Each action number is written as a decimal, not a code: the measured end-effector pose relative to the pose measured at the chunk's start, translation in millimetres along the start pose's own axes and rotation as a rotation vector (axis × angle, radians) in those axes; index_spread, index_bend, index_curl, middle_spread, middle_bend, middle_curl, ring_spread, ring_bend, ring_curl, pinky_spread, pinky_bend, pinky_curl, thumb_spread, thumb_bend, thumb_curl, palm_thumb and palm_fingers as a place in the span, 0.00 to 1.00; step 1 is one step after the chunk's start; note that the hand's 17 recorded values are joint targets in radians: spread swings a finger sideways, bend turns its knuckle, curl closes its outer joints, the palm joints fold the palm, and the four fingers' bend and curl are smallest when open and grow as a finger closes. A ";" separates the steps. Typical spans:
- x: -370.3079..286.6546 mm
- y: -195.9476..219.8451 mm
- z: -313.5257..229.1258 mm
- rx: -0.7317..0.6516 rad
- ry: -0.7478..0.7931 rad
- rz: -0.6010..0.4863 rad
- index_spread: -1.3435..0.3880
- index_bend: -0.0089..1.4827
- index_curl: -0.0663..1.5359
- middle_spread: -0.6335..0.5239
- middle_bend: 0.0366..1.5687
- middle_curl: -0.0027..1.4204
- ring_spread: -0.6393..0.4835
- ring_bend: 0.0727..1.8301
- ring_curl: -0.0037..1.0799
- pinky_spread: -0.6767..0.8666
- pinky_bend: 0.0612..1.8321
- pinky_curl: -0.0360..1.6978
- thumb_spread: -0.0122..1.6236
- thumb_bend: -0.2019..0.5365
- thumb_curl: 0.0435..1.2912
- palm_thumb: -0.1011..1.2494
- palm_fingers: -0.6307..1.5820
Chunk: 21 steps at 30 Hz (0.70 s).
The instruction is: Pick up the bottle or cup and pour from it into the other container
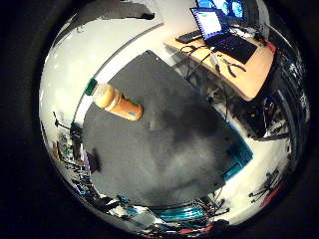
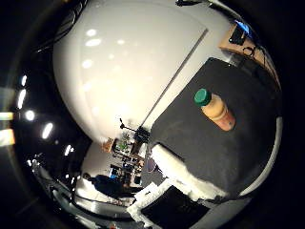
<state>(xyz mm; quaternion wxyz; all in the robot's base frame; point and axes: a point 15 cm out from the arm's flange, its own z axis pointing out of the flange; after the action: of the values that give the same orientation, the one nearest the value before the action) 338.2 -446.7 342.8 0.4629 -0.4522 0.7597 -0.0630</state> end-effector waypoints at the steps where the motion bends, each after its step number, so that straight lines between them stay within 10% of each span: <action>1: 5.2 -0.9 3.2 0.002 -0.009 0.008 0.64 0.11 0.21 0.60 0.16 0.24 0.73 0.25 0.21 0.72 0.47 0.02 0.64 0.24 0.21 0.46 0.34; 21: 48.2 4.8 54.0 0.039 -0.177 0.107 0.65 0.11 0.22 0.60 0.16 0.25 0.70 0.25 0.21 0.71 0.47 0.02 0.65 0.24 0.23 0.50 0.35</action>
<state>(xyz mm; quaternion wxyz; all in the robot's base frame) 368.4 -462.4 278.8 0.5398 -0.4056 0.7375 -0.0129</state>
